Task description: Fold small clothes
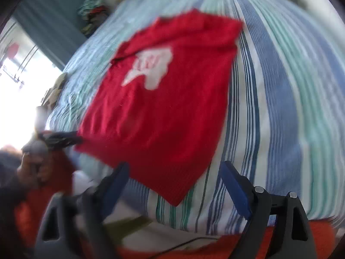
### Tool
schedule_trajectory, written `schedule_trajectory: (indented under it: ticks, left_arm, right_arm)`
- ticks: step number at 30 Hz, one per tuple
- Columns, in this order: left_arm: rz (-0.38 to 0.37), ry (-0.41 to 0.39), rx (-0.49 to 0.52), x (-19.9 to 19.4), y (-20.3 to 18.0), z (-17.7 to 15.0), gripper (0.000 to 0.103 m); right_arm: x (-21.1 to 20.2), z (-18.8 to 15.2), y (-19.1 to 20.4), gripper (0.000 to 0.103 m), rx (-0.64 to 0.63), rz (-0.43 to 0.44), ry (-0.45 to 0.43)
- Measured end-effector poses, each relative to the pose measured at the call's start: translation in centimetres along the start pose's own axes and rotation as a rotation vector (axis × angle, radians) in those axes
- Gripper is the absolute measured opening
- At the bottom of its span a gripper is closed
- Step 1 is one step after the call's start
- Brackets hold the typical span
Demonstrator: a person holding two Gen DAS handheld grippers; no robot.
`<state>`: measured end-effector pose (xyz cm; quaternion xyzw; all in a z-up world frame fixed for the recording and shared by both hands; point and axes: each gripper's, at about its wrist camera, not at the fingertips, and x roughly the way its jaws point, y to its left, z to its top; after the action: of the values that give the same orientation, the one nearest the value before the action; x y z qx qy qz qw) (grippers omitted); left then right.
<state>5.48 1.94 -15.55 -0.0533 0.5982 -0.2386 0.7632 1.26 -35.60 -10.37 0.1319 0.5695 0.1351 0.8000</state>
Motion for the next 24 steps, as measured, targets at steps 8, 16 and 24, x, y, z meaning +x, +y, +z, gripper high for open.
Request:
schedule_trajectory:
  ticks: [8,16,24]
  left_arm:
    - [-0.165,0.025,-0.228,0.1,2.1,0.6,0.002]
    - [-0.283,-0.27,-0.337,-4.7,3.4,10.4,0.002]
    - [-0.215,-0.37,-0.371,-2.1,5.9,24.6,0.001]
  right_arm:
    - [3.2,-0.7,-1.1,0.006,0.094,0.102,0.139]
    - [-0.4,5.8,-3.3,0.006,0.247,0.272,-0.131]
    - [2.6,20.1,-6.8,0.006,0.332,0.254,-0.311]
